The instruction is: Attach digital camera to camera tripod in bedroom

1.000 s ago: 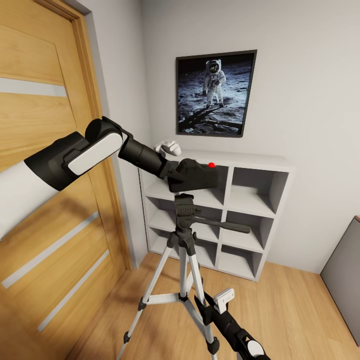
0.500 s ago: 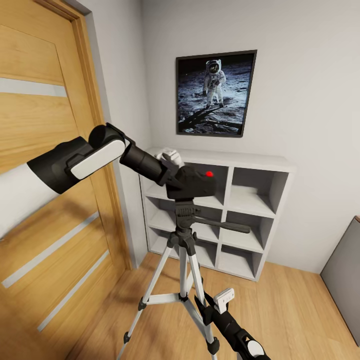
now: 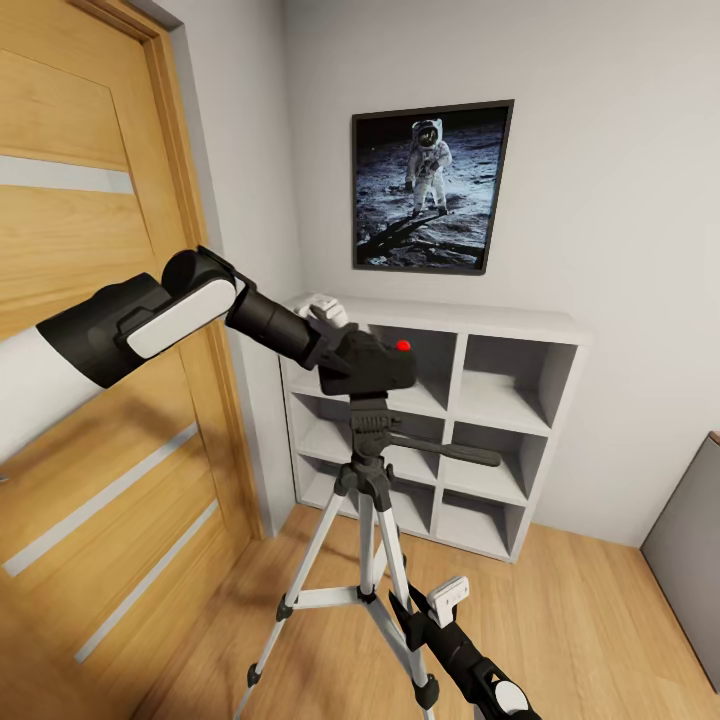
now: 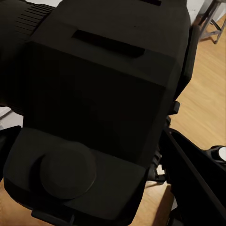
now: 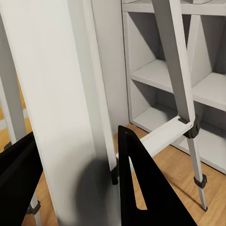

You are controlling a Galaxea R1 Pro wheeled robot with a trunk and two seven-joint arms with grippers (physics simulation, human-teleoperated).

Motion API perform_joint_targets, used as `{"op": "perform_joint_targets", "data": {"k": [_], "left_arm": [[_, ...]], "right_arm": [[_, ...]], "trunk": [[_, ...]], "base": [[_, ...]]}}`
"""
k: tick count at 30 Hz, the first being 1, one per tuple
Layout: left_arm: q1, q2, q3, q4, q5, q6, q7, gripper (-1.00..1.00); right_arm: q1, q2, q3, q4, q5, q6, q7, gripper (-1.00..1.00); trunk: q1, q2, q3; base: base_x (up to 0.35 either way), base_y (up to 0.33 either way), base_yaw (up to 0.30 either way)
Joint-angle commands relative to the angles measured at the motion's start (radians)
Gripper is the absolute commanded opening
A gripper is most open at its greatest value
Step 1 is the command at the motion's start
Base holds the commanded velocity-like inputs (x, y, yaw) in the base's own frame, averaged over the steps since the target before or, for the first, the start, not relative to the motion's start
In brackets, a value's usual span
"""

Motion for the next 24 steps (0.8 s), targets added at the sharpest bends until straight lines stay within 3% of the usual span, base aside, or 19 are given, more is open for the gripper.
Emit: {"op": "perform_joint_targets", "data": {"k": [1, 16, 17, 24], "left_arm": [[-0.002, 0.003, -0.002, 0.0, -0.003, 0.0, -0.007, -1.0], [-0.002, 0.008, -0.001, 0.001, -0.003, 0.0, -0.007, -1.0], [-0.002, 0.008, -0.001, 0.001, -0.003, 0.0, -0.007, 1.0], [-0.002, 0.005, -0.001, 0.001, -0.002, 0.0, -0.007, 1.0]], "right_arm": [[-0.001, -0.001, 0.001, 0.002, -0.017, 0.007, -0.008, -1.0], [-0.001, -0.001, 0.002, 0.003, -0.017, 0.005, -0.008, -1.0], [-0.001, -0.001, 0.002, 0.003, -0.017, 0.005, -0.008, -1.0], [-0.001, -0.001, 0.002, 0.003, -0.017, 0.005, -0.008, -1.0]], "trunk": [[0.001, -0.002, -0.002], [0.001, -0.002, -0.002], [0.001, -0.002, -0.002], [0.001, -0.002, -0.002]], "base": [[0.0, 0.0, 0.0], [0.0, 0.0, 0.0], [0.0, 0.0, 0.0], [0.0, 0.0, 0.0]]}}
